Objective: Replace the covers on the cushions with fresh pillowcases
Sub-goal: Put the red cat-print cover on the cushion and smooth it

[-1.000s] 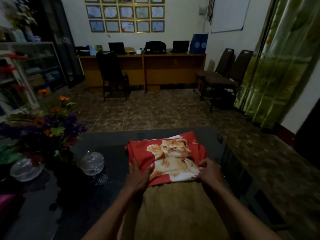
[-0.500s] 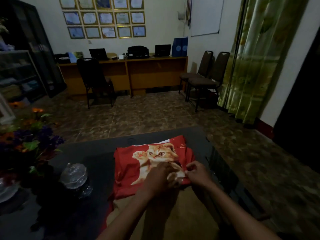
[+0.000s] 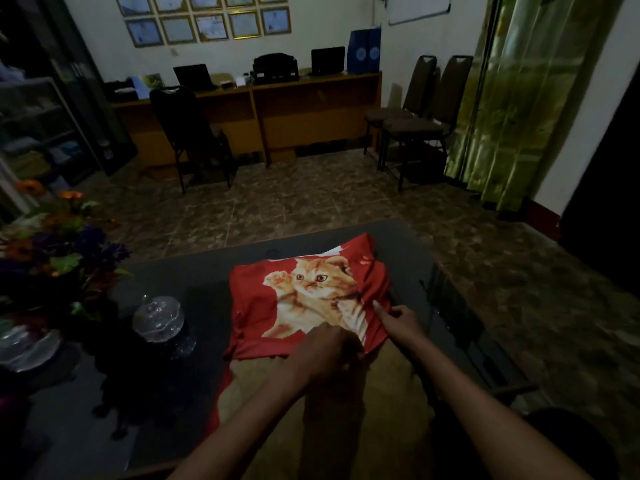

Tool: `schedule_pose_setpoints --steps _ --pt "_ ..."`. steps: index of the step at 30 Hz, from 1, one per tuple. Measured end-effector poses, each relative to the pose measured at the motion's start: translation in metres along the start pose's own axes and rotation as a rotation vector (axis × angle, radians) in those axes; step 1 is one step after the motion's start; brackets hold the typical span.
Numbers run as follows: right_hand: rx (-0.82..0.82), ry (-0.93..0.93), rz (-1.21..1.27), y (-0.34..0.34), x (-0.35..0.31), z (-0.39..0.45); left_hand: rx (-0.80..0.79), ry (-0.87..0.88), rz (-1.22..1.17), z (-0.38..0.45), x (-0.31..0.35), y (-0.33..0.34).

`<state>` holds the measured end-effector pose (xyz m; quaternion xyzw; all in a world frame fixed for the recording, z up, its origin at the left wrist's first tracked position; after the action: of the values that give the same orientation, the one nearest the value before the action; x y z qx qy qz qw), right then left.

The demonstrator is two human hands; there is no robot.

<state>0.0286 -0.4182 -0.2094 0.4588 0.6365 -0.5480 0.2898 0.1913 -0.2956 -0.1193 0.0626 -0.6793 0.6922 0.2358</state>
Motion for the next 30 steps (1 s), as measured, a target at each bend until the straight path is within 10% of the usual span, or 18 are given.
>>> schedule_pose_setpoints --steps 8,16,30 --pt "-0.083 0.047 0.041 -0.022 0.021 0.006 0.251 -0.059 0.049 0.033 -0.010 -0.023" --pt "-0.202 0.097 0.285 -0.008 0.021 -0.011 -0.004 -0.260 0.234 0.079 -0.023 0.022" --pt "-0.069 -0.537 0.383 -0.058 -0.171 -0.054 0.576 -0.084 -0.579 0.064 -0.006 -0.092"
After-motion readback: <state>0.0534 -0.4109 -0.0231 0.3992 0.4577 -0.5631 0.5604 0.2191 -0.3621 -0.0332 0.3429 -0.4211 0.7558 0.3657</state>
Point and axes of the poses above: each hand's wrist, its own z-axis towards the middle knuckle, its own y-axis out of the palm, x = y × z, the point moved 2 cm from there along z, towards the middle knuckle, and after that the axes turned 7 degrees about x, right-handed, at the moved point
